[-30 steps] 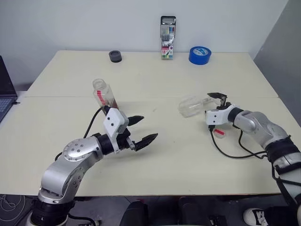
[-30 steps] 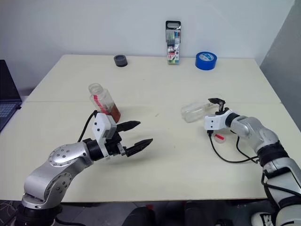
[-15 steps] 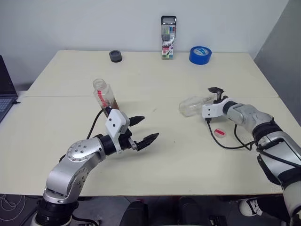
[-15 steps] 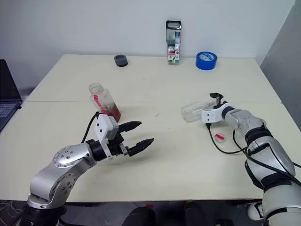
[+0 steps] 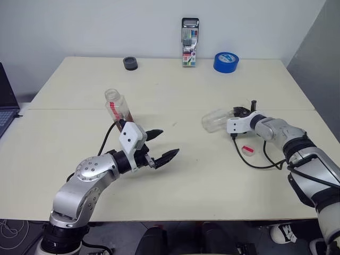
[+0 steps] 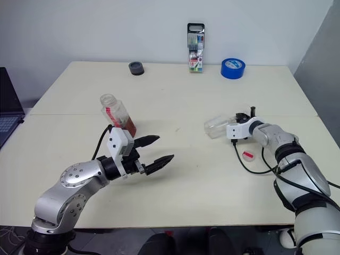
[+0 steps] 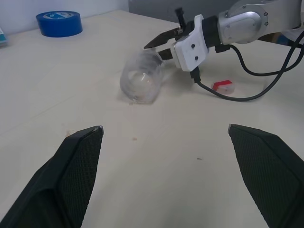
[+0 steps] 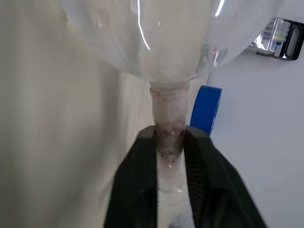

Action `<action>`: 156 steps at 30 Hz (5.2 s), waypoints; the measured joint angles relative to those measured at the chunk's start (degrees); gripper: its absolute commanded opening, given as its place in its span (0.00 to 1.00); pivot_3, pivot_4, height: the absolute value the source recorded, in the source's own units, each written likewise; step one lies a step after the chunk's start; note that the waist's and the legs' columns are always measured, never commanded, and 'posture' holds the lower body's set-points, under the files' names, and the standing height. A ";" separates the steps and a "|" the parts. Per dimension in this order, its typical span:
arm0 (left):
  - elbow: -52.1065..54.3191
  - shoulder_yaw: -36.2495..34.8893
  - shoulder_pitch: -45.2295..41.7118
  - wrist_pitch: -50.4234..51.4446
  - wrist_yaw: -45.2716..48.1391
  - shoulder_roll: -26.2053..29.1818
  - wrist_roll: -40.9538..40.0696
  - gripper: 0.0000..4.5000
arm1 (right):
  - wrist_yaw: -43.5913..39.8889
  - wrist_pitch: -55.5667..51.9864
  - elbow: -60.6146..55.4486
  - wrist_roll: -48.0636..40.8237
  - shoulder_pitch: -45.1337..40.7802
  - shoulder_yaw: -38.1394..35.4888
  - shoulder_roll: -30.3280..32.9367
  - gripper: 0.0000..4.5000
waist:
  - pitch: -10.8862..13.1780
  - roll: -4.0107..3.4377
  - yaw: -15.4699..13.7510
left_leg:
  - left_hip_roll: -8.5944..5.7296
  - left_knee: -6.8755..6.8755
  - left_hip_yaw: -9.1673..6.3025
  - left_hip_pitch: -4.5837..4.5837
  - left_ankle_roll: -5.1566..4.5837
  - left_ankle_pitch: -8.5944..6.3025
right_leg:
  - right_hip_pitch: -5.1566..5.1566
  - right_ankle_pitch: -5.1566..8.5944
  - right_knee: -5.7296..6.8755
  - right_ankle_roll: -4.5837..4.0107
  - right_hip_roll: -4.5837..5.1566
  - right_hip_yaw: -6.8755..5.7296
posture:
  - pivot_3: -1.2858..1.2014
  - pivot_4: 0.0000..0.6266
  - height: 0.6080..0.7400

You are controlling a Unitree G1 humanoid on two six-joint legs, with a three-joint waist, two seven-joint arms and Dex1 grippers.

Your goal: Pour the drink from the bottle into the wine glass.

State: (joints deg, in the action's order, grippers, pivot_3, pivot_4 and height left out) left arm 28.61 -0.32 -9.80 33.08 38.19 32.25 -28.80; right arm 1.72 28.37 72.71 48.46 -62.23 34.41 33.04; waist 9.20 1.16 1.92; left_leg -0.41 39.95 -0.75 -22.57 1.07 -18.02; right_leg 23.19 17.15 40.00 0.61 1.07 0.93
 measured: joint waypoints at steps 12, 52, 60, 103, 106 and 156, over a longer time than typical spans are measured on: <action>4.55 -3.89 8.71 -0.55 -1.61 -0.46 -0.53 1.00 | -6.65 1.86 -0.07 -12.61 -0.24 -9.87 -5.86 0.02 | 0.02 -0.03 1.42 | 0.06 -0.04 0.00 0.01 0.00 0.00 | 0.03 0.00 0.03 0.00 -0.02 0.00 | 0.52 0.24 1.00; 16.58 -6.75 38.71 -15.18 -12.27 -9.40 3.51 1.00 | -30.51 -21.53 -35.82 -53.60 24.32 -26.47 -32.10 0.02 | 0.02 -0.12 1.39 | 0.03 -0.15 0.03 0.07 -0.27 -0.16 | 0.02 -0.03 -0.05 -0.02 0.01 0.04 | 0.52 0.24 1.00; 16.84 -7.06 35.41 -11.77 -13.92 -8.68 1.17 1.00 | -30.57 -19.91 -33.60 -52.41 23.26 -26.37 -32.15 0.02 | 0.03 -0.18 1.33 | 0.04 -0.14 -0.03 0.11 -0.27 -0.16 | 0.00 -0.03 0.01 -0.02 0.00 -0.02 | 0.52 0.24 1.00; -7.12 -15.88 9.47 -12.49 -26.36 -11.90 9.52 1.00 | -48.49 -70.07 -103.88 -92.81 40.19 -36.02 2.61 1.00 | -0.03 0.01 -0.55 | 0.03 -0.06 -0.27 -0.03 -0.31 -0.17 | -0.08 -0.05 -0.10 -0.04 -0.02 -0.25 | 0.52 0.24 1.00; -9.14 -15.84 8.57 -12.49 -24.77 -11.67 9.40 1.00 | -47.69 -70.79 -103.90 -94.47 40.05 -36.11 2.51 1.00 | -0.03 0.01 -0.56 | 0.04 -0.07 -0.27 -0.03 -0.31 -0.17 | -0.07 -0.05 -0.10 -0.04 -0.02 -0.25 | 0.52 0.24 1.00; -58.36 -12.34 -22.08 -34.50 -12.52 -10.01 16.00 0.87 | -38.76 -72.67 -105.07 -98.72 36.32 -37.03 2.35 1.00 | -0.03 0.03 -0.56 | 0.02 -0.01 -0.37 -0.17 -0.26 -0.14 | 0.01 -0.05 -0.10 -0.04 0.01 -0.37 | 0.52 0.24 1.00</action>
State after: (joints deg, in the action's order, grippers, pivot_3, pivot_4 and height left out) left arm -29.75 -12.66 -31.88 -1.43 25.67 22.23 -12.80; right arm -37.04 -44.30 -32.35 -50.26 -25.91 -2.62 35.39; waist 9.17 1.18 1.37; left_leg -0.38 39.94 -1.12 -22.74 0.81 -18.16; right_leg 23.20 17.10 39.90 0.56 1.08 0.56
